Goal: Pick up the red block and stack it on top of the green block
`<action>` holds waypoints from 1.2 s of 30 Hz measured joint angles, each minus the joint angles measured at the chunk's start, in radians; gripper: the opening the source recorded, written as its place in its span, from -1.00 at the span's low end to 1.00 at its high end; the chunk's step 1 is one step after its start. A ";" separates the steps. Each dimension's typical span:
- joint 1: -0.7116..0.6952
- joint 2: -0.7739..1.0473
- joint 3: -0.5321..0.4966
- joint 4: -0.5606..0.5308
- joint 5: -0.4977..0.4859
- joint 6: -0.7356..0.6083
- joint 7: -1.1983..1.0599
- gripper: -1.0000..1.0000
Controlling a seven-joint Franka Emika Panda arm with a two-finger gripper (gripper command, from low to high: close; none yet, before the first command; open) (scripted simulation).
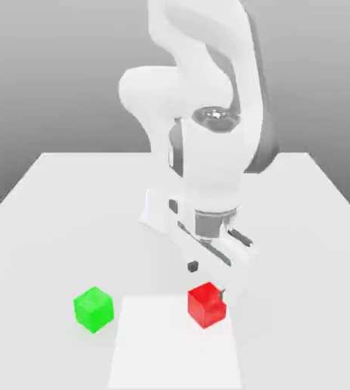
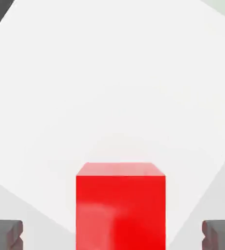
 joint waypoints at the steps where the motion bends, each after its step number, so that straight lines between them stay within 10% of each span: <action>1: 0.017 0.027 -0.026 0.004 -0.039 0.021 0.029 0.00; 4: 0.100 0.108 -0.132 0.016 -0.135 0.086 0.098 0.00; 5: 0.125 0.131 -0.163 0.019 -0.158 0.105 0.114 -1.00; 12: 0.131 0.134 -0.170 0.020 -0.160 0.111 0.116 -1.00; 22: 0.092 -0.113 -0.051 -0.021 0.135 -0.089 -0.098 -1.00; 36: -0.182 -0.142 -0.348 0.041 0.103 -0.183 -0.595 -1.00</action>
